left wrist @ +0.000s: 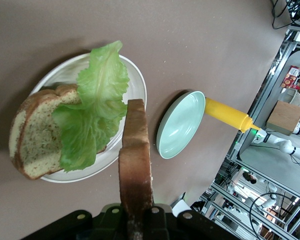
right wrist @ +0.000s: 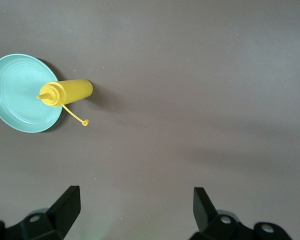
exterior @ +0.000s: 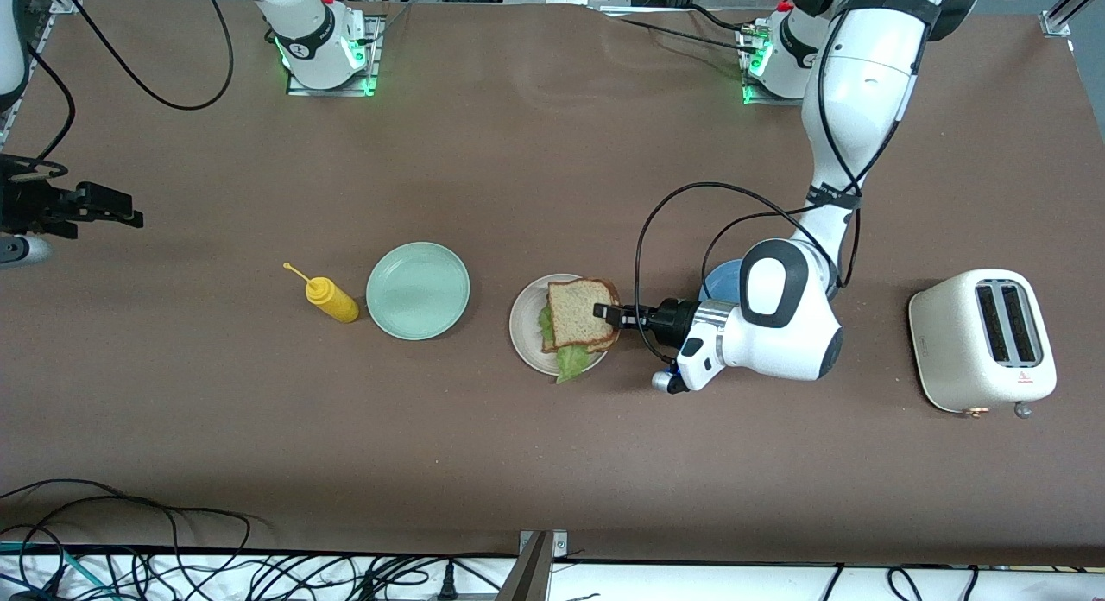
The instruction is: Make sandwich on beige plate with both arms
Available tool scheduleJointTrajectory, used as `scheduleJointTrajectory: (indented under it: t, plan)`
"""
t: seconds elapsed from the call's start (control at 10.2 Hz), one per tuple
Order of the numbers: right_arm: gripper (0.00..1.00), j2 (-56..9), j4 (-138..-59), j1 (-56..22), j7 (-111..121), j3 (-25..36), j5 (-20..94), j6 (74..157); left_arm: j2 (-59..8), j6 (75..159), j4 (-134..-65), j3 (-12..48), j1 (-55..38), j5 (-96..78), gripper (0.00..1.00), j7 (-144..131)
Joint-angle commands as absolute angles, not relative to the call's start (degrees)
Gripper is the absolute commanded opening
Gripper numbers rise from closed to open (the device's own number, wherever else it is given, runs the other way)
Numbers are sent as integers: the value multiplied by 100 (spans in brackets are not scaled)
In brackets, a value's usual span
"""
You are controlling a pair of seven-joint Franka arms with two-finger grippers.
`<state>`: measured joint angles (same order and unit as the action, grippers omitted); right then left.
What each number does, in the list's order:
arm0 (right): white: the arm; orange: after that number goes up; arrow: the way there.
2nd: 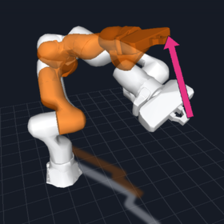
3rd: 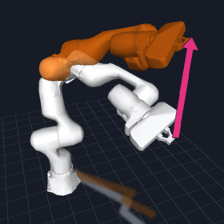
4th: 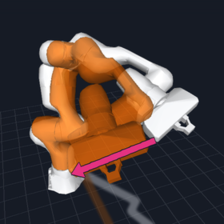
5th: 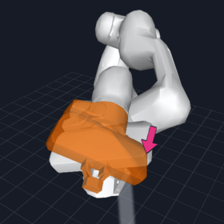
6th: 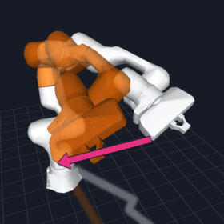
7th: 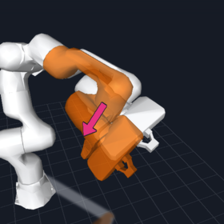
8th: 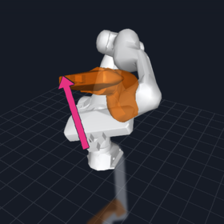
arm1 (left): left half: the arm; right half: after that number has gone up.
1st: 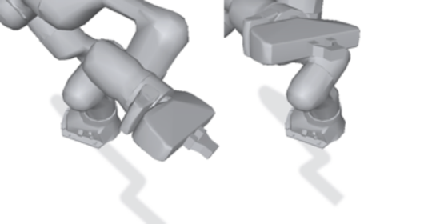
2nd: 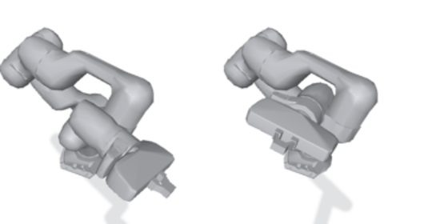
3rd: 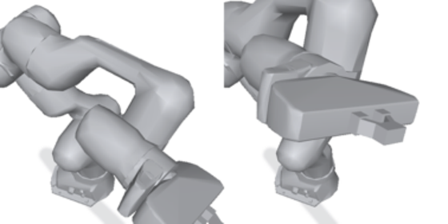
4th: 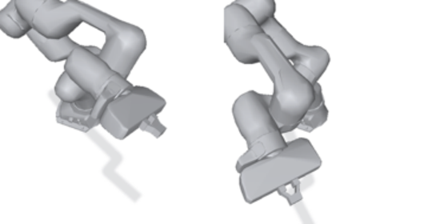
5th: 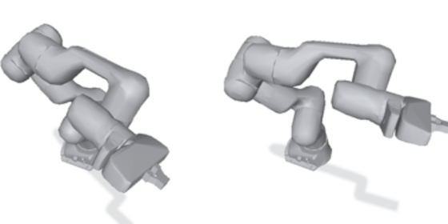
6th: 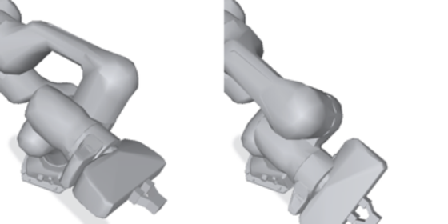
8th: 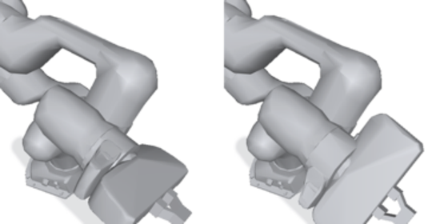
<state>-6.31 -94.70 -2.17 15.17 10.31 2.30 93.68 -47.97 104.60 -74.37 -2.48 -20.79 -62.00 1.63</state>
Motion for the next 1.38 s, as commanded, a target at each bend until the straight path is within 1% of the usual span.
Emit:
scheduleJointTrajectory:
  t: [0.0,0.1,0.29,0.39,0.49,0.59,0.69,0.79,0.88,1.08,1.18,1.28]
  plan:
    - [100,201,-10029,-97,1098,721,61,9519,-4904,10704,-7374,-316,-2241,-6416,0,176]
    - [100,193,-9976,-105,1055,686,44,9571,-4930,10705,-7374,-316,-2241,-6416,0,202]
    - [100,132,-9993,-97,994,327,-664,9799,-4974,10705,-7374,-316,-2241,-6390,0,228]
    - [100,149,-10045,-97,958,282,-529,9869,-5009,10705,-7365,-316,-2233,-6390,23,229]
    - [100,89,-10037,-71,949,290,-23,9975,-5045,10714,-7348,-316,-2224,-6372,52,229]
    - [100,88,-10037,-18,740,290,139,9976,-5062,10749,-7356,-325,-2224,-6355,68,229]
    - [100,62,-10011,-44,469,281,141,10045,-5080,10749,-7356,-325,-2215,-6346,74,229]
    - [100,35,-10037,-35,379,290,141,10020,-5080,10749,-7356,-325,-2215,-6346,75,229]
    - [100,79,-10028,-131,369,168,-7,10124,-5080,10749,-7356,-334,-2197,-6346,75,229]
    - [100,0,-9897,-176,421,114,-324,10204,-5071,10749,-7322,-360,-2154,-6337,75,229]
    - [100,-165,-9731,-132,413,132,-221,10274,-5071,10749,-7295,-386,-2127,-6337,76,229]
    - [100,-271,-9512,-123,413,141,-150,10205,-5054,10749,-7286,-448,-2083,-6337,82,229]
